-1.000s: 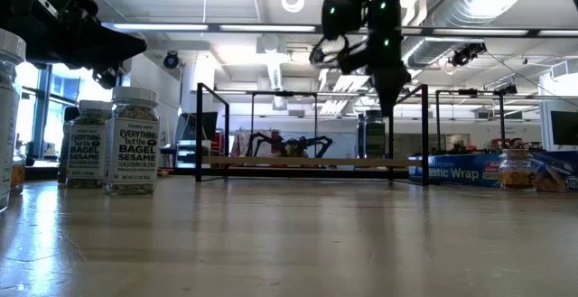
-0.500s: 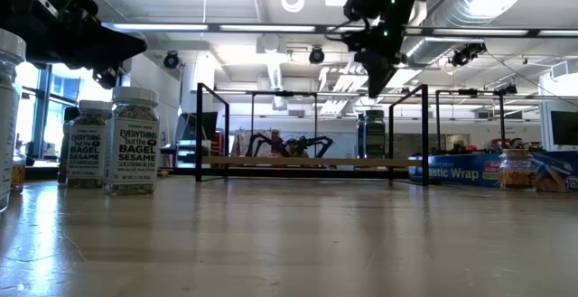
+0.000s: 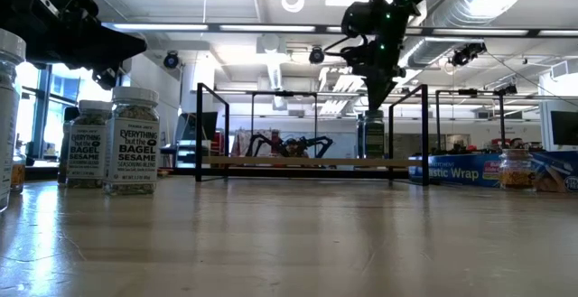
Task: Shelf spices
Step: Put the middle right green seasoning bottle on the shelf aligned with the other green seasoning bottle
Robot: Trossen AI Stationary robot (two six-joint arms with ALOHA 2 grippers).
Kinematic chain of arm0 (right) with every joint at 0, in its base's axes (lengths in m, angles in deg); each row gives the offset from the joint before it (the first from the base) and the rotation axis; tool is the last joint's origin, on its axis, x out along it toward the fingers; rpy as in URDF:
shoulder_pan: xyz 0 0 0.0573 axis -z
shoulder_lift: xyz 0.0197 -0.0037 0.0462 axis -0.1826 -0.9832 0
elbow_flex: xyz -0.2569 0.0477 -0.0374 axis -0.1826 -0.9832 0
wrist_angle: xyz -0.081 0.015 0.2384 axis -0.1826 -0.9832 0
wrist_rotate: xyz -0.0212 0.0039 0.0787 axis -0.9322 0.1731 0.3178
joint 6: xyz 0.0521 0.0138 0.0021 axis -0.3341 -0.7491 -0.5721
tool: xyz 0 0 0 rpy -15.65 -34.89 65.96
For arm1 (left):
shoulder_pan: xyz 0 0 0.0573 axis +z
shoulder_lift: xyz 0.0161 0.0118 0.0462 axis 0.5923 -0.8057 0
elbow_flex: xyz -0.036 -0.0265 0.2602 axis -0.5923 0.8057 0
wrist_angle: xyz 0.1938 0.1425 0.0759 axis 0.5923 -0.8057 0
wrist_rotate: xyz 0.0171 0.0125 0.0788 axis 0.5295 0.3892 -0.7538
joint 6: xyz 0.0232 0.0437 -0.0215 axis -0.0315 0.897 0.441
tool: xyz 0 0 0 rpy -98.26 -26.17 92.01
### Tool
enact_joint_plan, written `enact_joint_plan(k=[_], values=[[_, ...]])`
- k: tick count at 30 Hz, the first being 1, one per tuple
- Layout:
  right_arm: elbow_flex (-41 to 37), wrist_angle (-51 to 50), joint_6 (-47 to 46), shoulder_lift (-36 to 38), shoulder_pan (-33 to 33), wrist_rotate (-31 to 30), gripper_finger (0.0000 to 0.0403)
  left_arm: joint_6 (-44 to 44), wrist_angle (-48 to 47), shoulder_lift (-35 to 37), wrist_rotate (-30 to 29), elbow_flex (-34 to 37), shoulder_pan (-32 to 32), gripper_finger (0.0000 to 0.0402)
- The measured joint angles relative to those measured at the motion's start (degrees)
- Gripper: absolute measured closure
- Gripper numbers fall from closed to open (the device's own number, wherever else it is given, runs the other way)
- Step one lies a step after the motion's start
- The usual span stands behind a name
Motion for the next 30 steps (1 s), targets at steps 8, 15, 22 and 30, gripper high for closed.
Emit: enact_joint_plan(k=[8,15,22,30], values=[[0.0,0.2,1.3,-0.1,-0.4,0.1,0.0350,0.0,0.0,0.0,0.0,0.0,0.0,0.0401],[0.0,0.3,2.8,-0.1,-1.5,0.2,0.0350,0.0,0.0,0.0,0.0,0.0,0.0,0.0401],[0.0,0.3,3.6,-0.1,-2.0,0.3,0.0350,0.0,0.0,0.0,0.0,0.0,0.0,0.0401],[-0.1,1.5,5.6,-0.2,-2.2,0.3,0.0350,0.0,0.0,0.0,0.0,0.0,0.0,0.0401]])
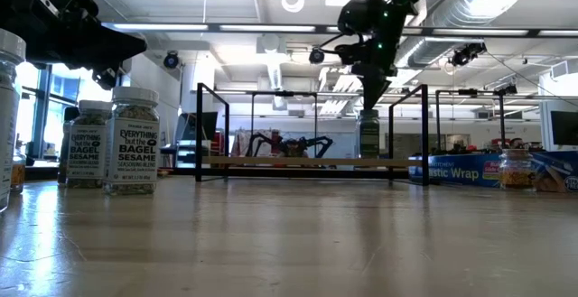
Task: Shelf spices
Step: Put the middle right green seasoning bottle on the shelf aligned with the other green seasoning bottle, then put the top green seasoning bottle on the shelf aligned with the other green seasoning bottles
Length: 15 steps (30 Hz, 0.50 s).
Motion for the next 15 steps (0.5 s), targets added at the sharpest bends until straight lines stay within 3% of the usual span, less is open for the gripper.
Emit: enact_joint_plan(k=[9,15], values=[[-0.2,2.0,1.7,5.5,-3.0,-1.4,0.0350,0.0,0.0,0.0,0.0,0.0,0.0,0.0401],[-0.1,0.7,-1.1,14.2,-10.1,-1.0,0.0350,-0.1,0.1,0.0,0.0,0.0,0.0,0.0401]])
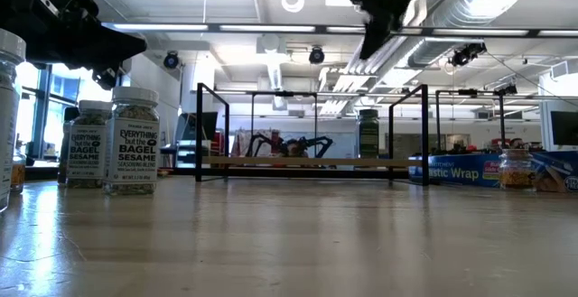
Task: Shelf spices
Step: Put the top green seasoning bottle on the shelf aligned with the other green seasoning bottles
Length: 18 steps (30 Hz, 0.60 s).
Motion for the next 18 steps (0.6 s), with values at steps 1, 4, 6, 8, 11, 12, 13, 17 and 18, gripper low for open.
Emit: enact_joint_plan(k=[1,4,6,8,11,12,13,17,18], values=[[0.0,-0.4,-0.9,1.4,-2.0,0.7,0.0350,-0.4,0.2,0.0,0.0,0.0,0.0,0.0401],[-0.1,-1.6,-6.2,4.7,-9.7,0.9,0.0350,-3.8,1.5,0.0,0.0,0.0,0.0,0.0401],[-0.3,-2.1,-11.1,5.9,-16.0,0.7,0.0350,-6.8,2.4,0.0,-0.1,0.0,0.0,0.0401],[-2.6,0.2,-15.9,6.7,-23.2,0.2,0.0350,-8.7,2.9,0.0,-0.7,0.0,0.0,0.0401],[-10.2,8.8,-21.9,7.1,-33.8,-2.6,0.0350,-8.2,3.1,0.0,-3.9,0.0,0.0,0.0401],[-13.4,13.4,-23.1,7.1,-36.9,-4.1,0.0350,-8.0,3.1,0.0,-5.6,0.0,0.0,0.0401],[-16.7,18.5,-24.0,7.1,-39.6,-5.9,0.0350,-8.1,3.0,0.0,-7.6,0.0,0.0,0.0401],[-29.5,41.6,-22.9,5.3,-46.5,-14.0,0.0350,-13.0,5.6,-0.1,-11.3,-0.7,0.0,0.0401],[-31.8,46.1,-21.6,4.7,-47.2,-15.5,0.0350,-12.1,6.1,-0.4,-9.6,-1.9,0.0,0.0401]])
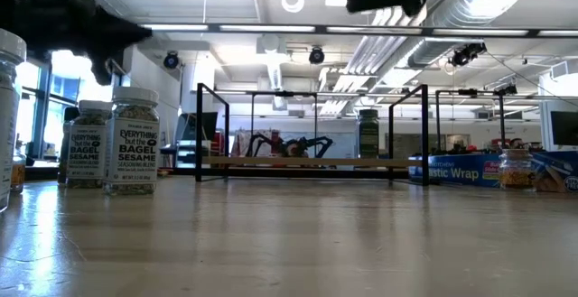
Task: Shelf spices
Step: Put the top green seasoning bottle on the shelf aligned with the other green seasoning bottles
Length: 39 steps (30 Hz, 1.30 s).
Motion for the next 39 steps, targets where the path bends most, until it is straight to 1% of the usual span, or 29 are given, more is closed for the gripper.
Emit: enact_joint_plan(k=[2,3,5,8,10,13,17,20,23,25,27,29,33,39], values=[[-3.5,6.5,3.2,-0.9,-0.3,-2.5,0.0350,2.2,-1.5,-1.5,1.8,-3.8,-0.4,0.0401],[-4.6,8.4,4.3,-1.1,0.0,-3.8,0.0350,3.2,-3.8,-3.2,1.8,-6.3,-0.6,0.0401],[-6.3,10.9,6.0,-1.3,1.3,-5.9,0.0350,5.2,-11.6,-7.7,1.7,-12.2,-1.0,0.0401],[-7.3,11.4,6.2,-1.4,4.2,-6.3,0.0350,7.3,-25.0,-17.8,0.9,-22.7,-1.2,0.0400],[-7.6,11.6,6.2,-1.4,6.3,-6.0,0.0350,7.7,-34.2,-25.2,0.5,-29.5,-1.1,0.0391],[-7.7,11.4,8.3,-1.6,9.8,-4.5,0.0350,7.7,-46.2,-35.9,0.6,-38.2,-0.5,0.0361],[-7.7,11.4,11.3,-1.6,14.6,-1.1,0.0350,6.3,-56.6,-47.6,3.3,-45.8,1.7,0.0297],[-7.7,11.4,11.7,-1.6,17.9,2.7,0.0350,6.7,-60.5,-53.9,6.1,-48.1,4.4,0.0240],[-7.7,11.3,10.9,-1.6,20.1,7.4,0.0350,8.8,-62.1,-58.4,9.8,-48.2,8.0,0.0183],[-7.7,11.4,10.7,-1.6,20.7,9.9,0.0350,10.6,-62.8,-60.7,13.4,-48.2,10.4,0.0152],[-7.7,11.3,10.7,-1.6,20.9,11.1,0.0350,12.8,-63.8,-62.7,16.0,-48.2,12.5,0.0131],[-7.7,11.3,10.7,-1.6,20.7,11.3,0.0350,15.0,-64.7,-64.2,16.5,-48.2,13.9,0.0121],[-7.7,11.3,11.1,-1.6,20.4,11.3,0.0350,18.3,-64.8,-66.8,16.0,-47.9,15.8,0.0117],[-7.7,11.2,12.1,-1.6,20.4,11.4,0.0350,21.8,-65.0,-71.1,13.8,-47.9,16.2,0.0117]])
